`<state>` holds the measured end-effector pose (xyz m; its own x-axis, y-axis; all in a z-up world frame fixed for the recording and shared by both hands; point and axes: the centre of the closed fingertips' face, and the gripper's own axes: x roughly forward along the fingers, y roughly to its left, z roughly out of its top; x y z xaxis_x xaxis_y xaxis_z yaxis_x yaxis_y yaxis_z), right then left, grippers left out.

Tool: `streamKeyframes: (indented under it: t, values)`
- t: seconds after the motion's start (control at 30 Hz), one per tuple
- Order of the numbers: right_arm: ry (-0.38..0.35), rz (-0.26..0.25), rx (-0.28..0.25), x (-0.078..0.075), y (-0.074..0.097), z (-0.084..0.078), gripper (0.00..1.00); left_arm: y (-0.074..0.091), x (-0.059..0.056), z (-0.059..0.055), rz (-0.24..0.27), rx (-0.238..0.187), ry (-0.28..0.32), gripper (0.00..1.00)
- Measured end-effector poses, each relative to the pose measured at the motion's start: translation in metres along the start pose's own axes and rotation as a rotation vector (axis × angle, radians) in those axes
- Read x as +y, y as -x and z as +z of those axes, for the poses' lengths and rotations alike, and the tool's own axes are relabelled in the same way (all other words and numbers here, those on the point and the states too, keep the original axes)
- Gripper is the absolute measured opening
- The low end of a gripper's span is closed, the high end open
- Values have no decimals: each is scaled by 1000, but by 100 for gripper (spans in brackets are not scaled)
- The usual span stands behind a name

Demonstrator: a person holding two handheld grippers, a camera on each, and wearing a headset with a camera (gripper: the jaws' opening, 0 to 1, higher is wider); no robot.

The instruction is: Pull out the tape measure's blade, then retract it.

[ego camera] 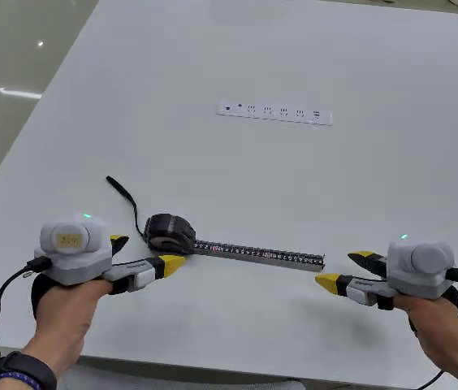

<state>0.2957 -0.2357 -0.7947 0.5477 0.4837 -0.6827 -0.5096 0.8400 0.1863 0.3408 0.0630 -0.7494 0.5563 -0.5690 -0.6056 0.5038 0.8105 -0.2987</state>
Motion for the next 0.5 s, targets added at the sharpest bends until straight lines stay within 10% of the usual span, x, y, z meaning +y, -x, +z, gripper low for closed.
streamKeyframes:
  t: [0.5]
  values:
    - [221, 93, 146, 1, -24, -12, 52, -21, 5, 17, 19, 23, 1, 72]
